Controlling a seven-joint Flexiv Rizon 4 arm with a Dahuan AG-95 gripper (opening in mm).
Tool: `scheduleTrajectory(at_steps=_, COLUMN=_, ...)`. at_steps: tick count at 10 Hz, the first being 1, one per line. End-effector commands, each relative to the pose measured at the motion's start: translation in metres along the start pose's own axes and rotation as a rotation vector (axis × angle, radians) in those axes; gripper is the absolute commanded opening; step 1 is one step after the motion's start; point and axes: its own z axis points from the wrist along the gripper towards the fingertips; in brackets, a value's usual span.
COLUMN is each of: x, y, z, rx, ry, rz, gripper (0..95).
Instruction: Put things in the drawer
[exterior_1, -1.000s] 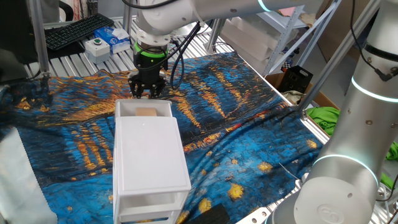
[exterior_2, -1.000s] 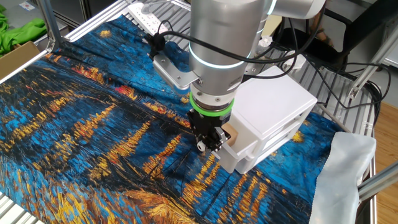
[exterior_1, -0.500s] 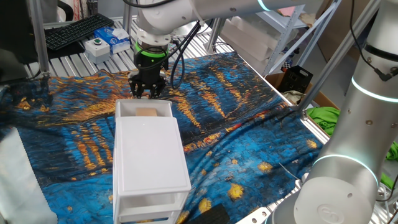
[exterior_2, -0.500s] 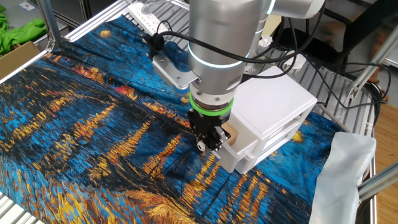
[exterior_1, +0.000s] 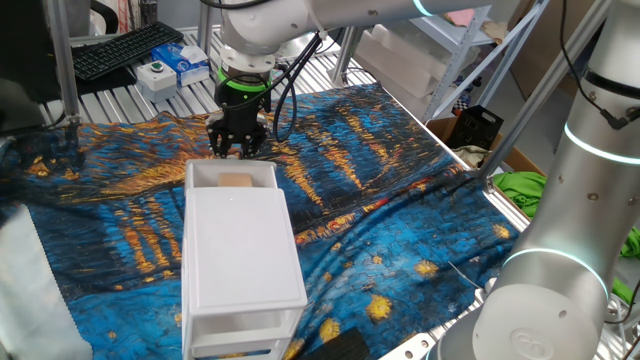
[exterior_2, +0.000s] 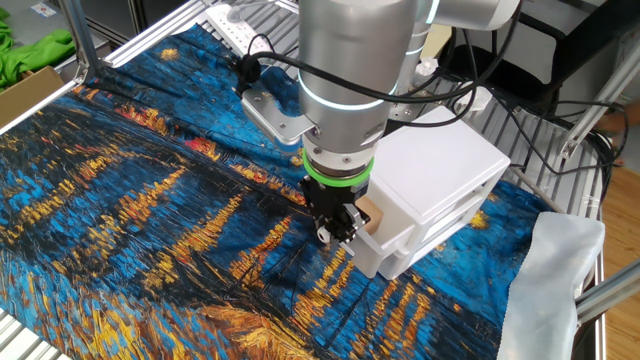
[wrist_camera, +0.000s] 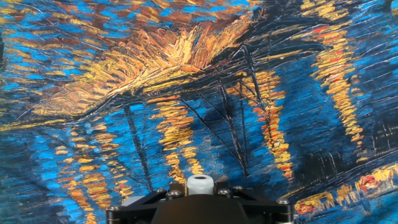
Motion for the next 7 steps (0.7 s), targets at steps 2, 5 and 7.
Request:
scheduleTrajectory(at_steps=2, x=0.0006, y=0.0, z=-0.0001, rx=-0.003, ry=0.001, rz=-0.002, gripper=0.0)
scheduleTrajectory(at_steps=5, x=0.0024, y=0.0002, z=-0.0009, rx=-0.001, ry=-0.006, rz=0.004, gripper=0.0)
scheduleTrajectory(at_steps=7, x=0.0041, y=-0.0009, z=-0.0023, rx=-0.003, ry=-0.005, rz=-0.001, gripper=0.0)
